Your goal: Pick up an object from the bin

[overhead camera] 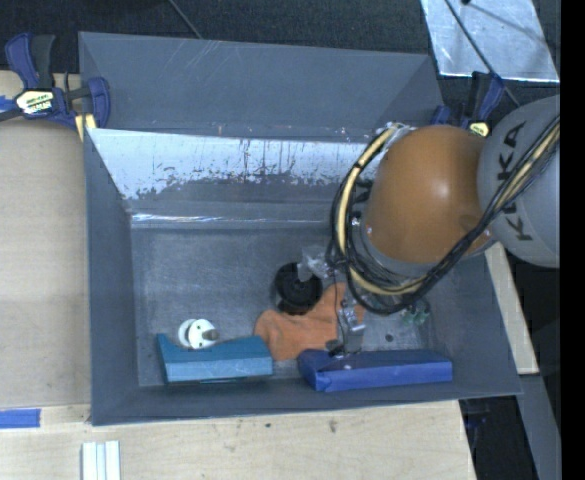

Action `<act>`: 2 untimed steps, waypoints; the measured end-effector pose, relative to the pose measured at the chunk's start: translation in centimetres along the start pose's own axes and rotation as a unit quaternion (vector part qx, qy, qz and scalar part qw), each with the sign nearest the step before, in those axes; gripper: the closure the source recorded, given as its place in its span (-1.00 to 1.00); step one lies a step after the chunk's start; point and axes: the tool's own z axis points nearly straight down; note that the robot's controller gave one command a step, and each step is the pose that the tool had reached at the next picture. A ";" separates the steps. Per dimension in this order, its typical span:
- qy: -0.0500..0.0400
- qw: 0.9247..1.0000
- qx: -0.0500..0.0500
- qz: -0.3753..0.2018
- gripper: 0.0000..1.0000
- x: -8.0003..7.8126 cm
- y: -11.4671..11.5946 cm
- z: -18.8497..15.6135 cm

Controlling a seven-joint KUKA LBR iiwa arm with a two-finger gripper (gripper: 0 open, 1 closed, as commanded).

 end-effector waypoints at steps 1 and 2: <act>0.001 1.000 -0.003 -0.029 -1.00 -0.3 2.0 2.1; -0.002 0.999 0.000 -0.043 -1.00 -3.2 -1.7 5.4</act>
Offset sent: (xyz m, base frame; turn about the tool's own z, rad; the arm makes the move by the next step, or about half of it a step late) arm 0.0474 -0.0178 -0.0694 -0.0981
